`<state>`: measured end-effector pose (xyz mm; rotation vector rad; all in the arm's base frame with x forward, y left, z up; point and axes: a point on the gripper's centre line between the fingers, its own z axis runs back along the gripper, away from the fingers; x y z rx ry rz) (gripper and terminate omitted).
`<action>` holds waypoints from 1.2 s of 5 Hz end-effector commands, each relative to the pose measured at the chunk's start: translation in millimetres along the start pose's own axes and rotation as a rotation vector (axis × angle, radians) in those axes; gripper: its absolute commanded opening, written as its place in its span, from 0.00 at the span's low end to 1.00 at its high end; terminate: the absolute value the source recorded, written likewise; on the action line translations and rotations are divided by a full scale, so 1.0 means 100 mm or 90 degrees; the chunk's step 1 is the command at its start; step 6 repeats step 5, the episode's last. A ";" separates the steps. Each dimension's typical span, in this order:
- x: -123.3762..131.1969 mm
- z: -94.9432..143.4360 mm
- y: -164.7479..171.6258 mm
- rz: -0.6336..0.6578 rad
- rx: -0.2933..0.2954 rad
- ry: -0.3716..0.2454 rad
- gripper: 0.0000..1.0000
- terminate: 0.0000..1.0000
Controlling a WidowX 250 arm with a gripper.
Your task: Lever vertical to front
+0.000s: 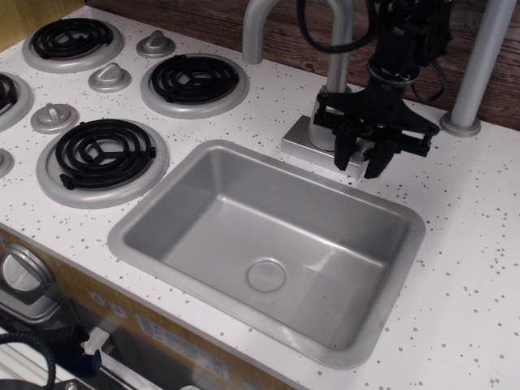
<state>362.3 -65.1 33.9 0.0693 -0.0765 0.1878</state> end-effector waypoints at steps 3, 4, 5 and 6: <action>-0.01 0.10 -0.04 -0.013 -0.007 -0.013 1.00 0.00; -0.03 0.26 -0.05 -0.008 0.021 -0.012 1.00 0.00; -0.09 0.40 -0.04 -0.010 0.042 -0.016 1.00 1.00; -0.09 0.40 -0.04 -0.010 0.042 -0.016 1.00 1.00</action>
